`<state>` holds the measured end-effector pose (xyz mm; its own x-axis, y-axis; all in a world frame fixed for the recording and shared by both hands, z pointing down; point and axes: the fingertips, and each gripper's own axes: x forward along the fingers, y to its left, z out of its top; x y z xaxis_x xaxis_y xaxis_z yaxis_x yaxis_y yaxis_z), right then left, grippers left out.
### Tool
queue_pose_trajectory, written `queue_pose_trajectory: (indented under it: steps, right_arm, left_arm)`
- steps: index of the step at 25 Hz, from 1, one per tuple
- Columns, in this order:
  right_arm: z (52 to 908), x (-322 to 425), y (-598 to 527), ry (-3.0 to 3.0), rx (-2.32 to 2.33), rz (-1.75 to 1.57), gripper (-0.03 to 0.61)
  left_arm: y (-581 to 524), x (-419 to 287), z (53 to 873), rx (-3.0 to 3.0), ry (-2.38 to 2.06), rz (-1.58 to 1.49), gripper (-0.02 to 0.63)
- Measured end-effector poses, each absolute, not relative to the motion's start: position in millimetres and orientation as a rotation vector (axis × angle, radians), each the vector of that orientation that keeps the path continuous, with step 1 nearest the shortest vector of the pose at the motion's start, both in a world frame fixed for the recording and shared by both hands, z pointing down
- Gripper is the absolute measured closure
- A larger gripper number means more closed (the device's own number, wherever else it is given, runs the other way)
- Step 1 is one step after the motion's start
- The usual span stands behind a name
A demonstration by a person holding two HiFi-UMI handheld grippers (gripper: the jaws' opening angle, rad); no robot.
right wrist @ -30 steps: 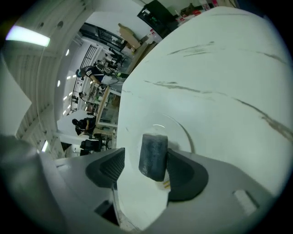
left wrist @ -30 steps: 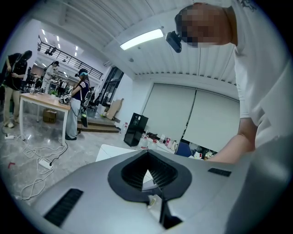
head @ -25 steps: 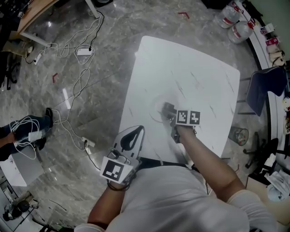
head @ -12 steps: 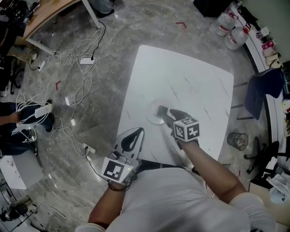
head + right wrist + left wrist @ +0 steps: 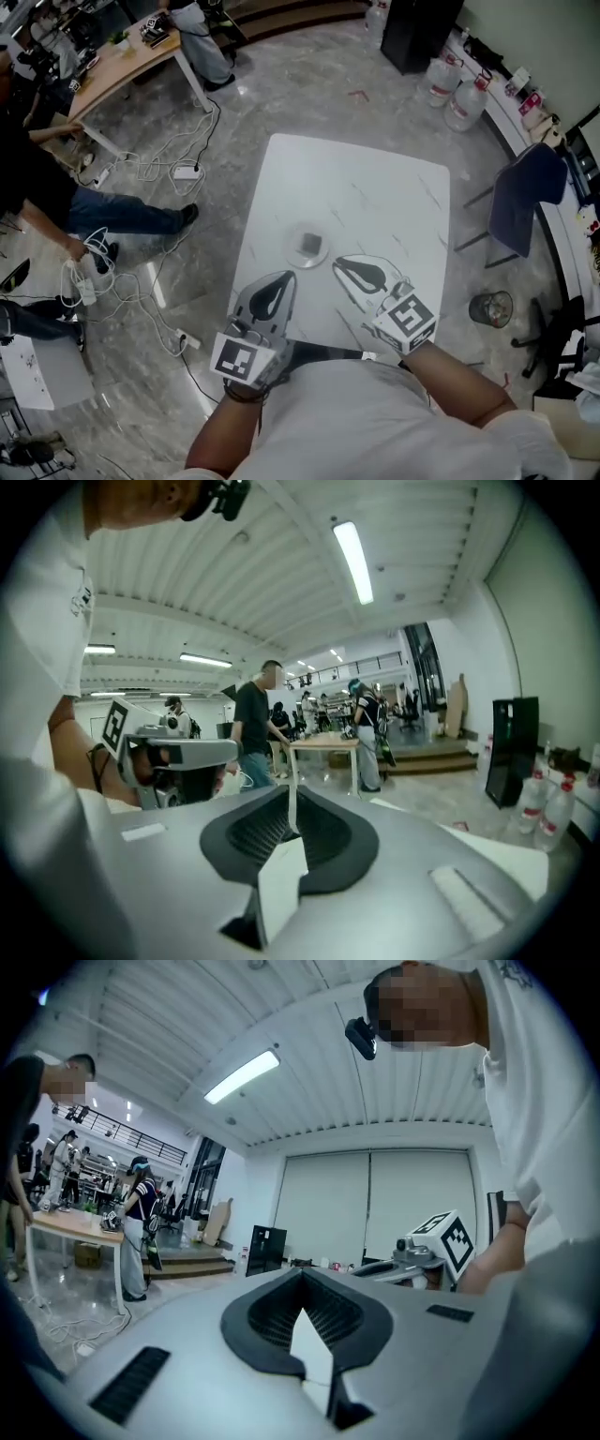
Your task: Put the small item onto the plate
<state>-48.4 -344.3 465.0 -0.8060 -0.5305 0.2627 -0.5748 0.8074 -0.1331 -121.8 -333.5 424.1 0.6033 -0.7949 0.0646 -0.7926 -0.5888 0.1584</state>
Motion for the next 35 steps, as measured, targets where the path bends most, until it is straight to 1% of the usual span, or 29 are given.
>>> queue_pose_trajectory:
  steps: [3,6,11,15,20,35]
  right_arm:
    - [410.5,-27.0,-310.0,-2.883,0.839,0.187,0.555]
    - [372.7,-2.7,-274.3,-2.941,0.818,0.212,0.560]
    - [317.0,30.9,-225.7,-3.031,0.787,0.154,0.575]
    - [281.7,43.5,-186.4,-3.090,0.729,0.120,0.575]
    - [257.8,54.0,-162.3,-3.116,0.696,0.040,0.577]
    - [226.0,68.2,-147.8,-3.167,0.672,0.005,0.577]
  left_arm:
    - [-308.1,-92.0,391.6,2.704,-1.317,-0.044,0.607]
    - [-275.1,-62.1,364.7,2.717,-1.321,-0.019,0.607]
    - [-238.3,-26.7,325.3,2.717,-1.393,-0.049,0.607]
    - [-210.7,-5.8,303.4,2.707,-1.417,-0.060,0.607]
    - [-191.5,6.1,283.1,2.701,-1.451,-0.092,0.607]
    - [-176.2,23.9,246.7,2.757,-1.478,-0.125,0.607]
